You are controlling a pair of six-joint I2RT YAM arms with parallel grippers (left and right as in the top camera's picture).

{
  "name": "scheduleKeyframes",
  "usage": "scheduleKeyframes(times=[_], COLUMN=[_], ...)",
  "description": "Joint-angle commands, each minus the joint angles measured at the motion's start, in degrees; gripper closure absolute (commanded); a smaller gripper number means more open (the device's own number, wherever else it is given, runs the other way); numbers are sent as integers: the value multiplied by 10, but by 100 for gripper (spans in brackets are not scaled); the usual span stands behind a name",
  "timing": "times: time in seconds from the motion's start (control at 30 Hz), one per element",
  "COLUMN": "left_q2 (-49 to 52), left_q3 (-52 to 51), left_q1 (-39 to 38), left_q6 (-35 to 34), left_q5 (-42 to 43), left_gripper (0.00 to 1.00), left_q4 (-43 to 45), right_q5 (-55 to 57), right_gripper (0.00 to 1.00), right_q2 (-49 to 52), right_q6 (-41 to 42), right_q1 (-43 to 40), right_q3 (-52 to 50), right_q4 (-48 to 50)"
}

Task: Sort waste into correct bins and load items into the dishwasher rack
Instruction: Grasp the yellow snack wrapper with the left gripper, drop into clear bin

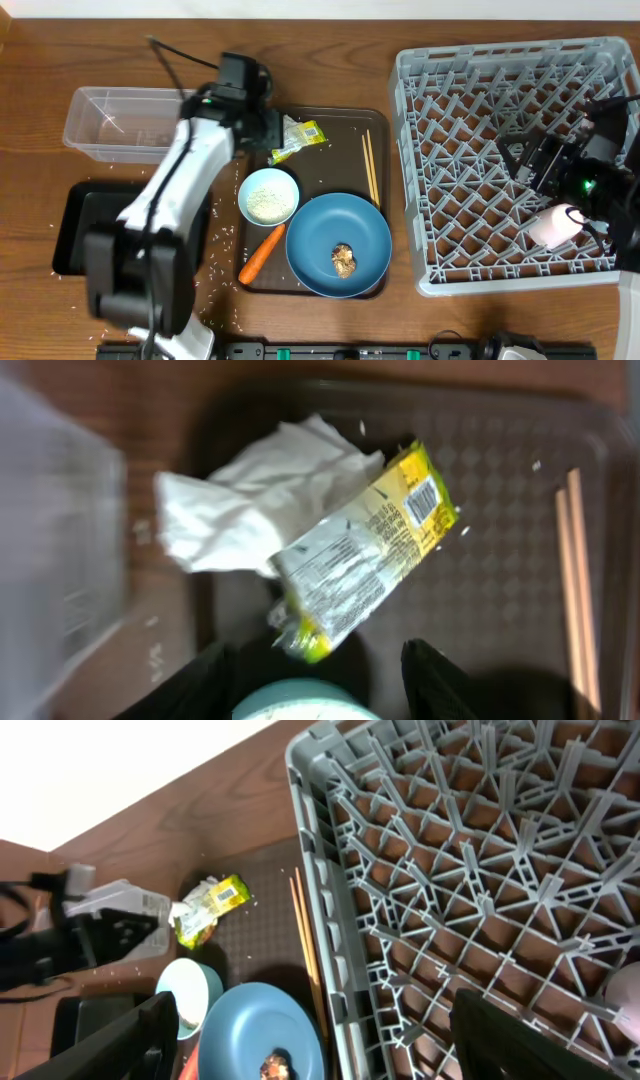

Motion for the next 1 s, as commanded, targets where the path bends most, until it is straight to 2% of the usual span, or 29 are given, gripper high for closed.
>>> scheduleKeyframes(times=[0.0,0.17,0.33,0.37,0.53,0.57,0.83,0.97], left_q2=[34,75,95,95,92,90,-6,-90], left_q3=[-8,-8,-8,-8,-4,-2,17,17], left_q1=[-8,-8,-8,-9,-10,-9,-5,8], left_q6=[12,12,12,12,12,12,12,12], left_q5=[3,-38,-23,-10,92,101,96,23], left_gripper=[46,46,47,51,89,94,94,94], left_q4=[13,19,21,24,29,24,-23,-31], right_q5=[6,6,6,6,6,6,6,6], right_gripper=[20,20,21,21,21,21,21,21], right_q2=[8,16,22,22,22,22,22,22], right_q6=[9,10,10,10,10,10,9,9], right_q1=[4,4,4,4,4,4,4,4], right_q3=[0,0,0,0,0,0,0,0], right_q4=[-3,-2,-2,-2,-2,-2,-2,-2])
